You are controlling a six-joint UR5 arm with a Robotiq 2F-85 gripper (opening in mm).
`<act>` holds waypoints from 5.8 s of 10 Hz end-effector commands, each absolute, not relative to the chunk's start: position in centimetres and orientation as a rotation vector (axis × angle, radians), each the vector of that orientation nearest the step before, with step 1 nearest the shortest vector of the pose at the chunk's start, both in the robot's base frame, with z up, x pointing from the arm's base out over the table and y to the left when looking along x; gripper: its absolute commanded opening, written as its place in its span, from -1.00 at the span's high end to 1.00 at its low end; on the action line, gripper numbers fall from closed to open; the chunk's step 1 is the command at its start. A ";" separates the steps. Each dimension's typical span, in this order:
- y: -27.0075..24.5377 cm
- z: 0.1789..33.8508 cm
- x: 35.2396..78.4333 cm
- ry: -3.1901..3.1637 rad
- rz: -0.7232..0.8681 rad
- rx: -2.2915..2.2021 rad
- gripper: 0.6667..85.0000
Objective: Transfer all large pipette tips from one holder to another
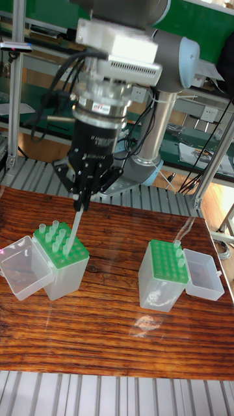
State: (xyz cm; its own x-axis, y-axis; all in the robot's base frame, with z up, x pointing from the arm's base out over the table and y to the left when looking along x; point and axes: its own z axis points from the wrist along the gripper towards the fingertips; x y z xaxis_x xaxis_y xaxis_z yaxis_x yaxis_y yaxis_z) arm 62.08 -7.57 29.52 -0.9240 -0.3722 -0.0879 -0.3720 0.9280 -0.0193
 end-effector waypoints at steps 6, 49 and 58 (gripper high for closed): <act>-1.8 34.5 62.6 2.933 0.076 -0.512 0.97; 18.5 28.1 59.0 2.926 0.100 -0.432 0.99; 18.9 27.6 58.7 2.943 0.119 -0.428 0.99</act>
State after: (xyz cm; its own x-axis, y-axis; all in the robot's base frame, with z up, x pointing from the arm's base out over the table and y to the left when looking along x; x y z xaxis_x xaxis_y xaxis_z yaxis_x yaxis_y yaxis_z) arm 58.84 18.64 27.53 -0.9441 -0.2788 -0.1762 -0.2902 0.9560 0.0423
